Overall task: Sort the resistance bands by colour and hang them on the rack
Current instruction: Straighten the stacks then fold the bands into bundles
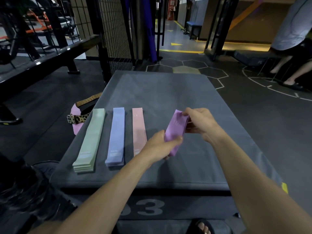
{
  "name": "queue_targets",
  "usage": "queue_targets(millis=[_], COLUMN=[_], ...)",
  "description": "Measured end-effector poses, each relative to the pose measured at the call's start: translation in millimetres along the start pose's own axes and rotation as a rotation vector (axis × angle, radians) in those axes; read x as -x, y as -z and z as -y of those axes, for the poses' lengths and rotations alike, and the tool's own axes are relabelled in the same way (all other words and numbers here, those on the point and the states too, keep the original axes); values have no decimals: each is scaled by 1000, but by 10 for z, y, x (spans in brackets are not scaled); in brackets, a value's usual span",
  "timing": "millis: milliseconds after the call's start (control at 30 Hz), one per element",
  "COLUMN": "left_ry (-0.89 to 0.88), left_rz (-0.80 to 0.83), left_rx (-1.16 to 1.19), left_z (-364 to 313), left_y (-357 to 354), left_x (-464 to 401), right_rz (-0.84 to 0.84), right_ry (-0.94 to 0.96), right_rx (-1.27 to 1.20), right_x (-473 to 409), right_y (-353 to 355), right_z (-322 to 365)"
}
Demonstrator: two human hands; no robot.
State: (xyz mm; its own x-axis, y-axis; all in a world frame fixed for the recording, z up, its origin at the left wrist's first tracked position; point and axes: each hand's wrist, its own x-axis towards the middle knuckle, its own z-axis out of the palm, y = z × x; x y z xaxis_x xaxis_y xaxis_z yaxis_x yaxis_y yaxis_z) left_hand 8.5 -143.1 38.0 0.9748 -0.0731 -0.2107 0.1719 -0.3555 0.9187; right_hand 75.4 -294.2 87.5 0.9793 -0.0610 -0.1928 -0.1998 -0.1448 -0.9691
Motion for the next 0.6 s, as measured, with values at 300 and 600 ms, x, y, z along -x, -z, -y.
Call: queue_targets(millis=[300, 600], left_ry=[-30, -64], left_rz=[-189, -293], left_rx=[-511, -836], left_z=[-40, 5], left_y=[70, 225], left_x=[-287, -498], right_rz=[-42, -35], right_ry=[-118, -128], right_rx=[-8, 76], right_x=[-626, -1103], right_y=[-163, -260], right_z=[-35, -355])
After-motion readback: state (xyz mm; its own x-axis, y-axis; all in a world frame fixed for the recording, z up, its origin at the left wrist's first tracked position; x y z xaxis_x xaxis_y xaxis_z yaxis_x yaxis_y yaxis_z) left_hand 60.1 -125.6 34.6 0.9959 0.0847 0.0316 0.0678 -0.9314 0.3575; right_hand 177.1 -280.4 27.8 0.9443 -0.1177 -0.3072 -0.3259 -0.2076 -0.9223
